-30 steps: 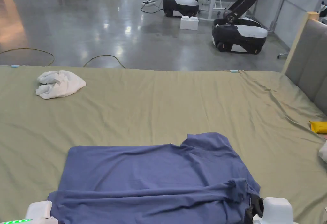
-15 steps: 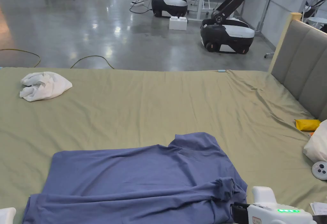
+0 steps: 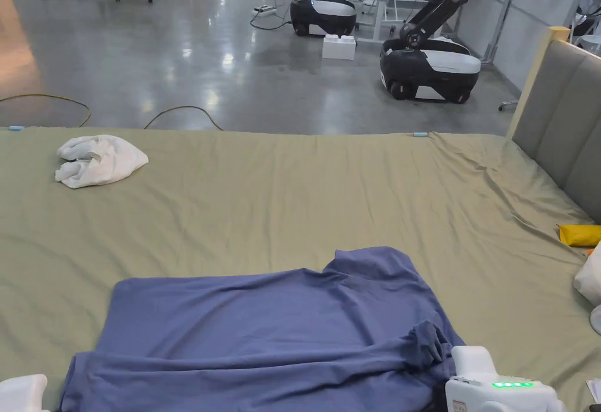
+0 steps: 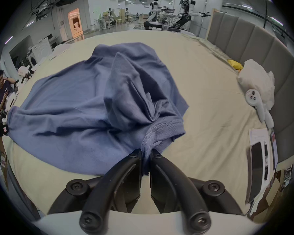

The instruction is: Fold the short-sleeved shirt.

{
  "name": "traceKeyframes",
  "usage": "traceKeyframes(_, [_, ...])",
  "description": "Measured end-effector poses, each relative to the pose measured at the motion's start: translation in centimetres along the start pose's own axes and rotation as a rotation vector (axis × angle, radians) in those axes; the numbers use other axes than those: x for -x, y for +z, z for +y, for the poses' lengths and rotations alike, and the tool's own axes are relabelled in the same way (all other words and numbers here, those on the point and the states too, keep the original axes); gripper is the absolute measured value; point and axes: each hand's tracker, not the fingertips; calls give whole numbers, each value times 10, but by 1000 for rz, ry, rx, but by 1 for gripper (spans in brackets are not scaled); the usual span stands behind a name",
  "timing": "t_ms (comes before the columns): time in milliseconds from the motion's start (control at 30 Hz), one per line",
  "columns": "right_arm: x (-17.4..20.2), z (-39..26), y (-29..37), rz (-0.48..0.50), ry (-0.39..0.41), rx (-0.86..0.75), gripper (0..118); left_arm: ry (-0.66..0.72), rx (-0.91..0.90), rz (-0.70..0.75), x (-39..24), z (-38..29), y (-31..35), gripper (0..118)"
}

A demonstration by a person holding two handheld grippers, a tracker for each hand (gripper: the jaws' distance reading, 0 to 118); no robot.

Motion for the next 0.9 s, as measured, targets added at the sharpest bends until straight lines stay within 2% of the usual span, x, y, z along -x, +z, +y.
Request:
traceKeyframes(133, [0,5,39,1,-7,-28,8,-15,-32,-11,2,8,17,7])
traceKeyframes(433, [6,-21,108,-11,77,-16,8,-22,-38,-28,30,-6,58,7])
traceKeyframes(600, [16,-70,103,-43,125,117,8,-74,71,-13,33,-48,58,7])
traceKeyframes(767, [20,-107,69,-64,109,200,8,-81,162,15,37,-86,18,7])
traceKeyframes(900, [26,-111,59,-72,97,187,10,-79,176,33,34,-91,1,7])
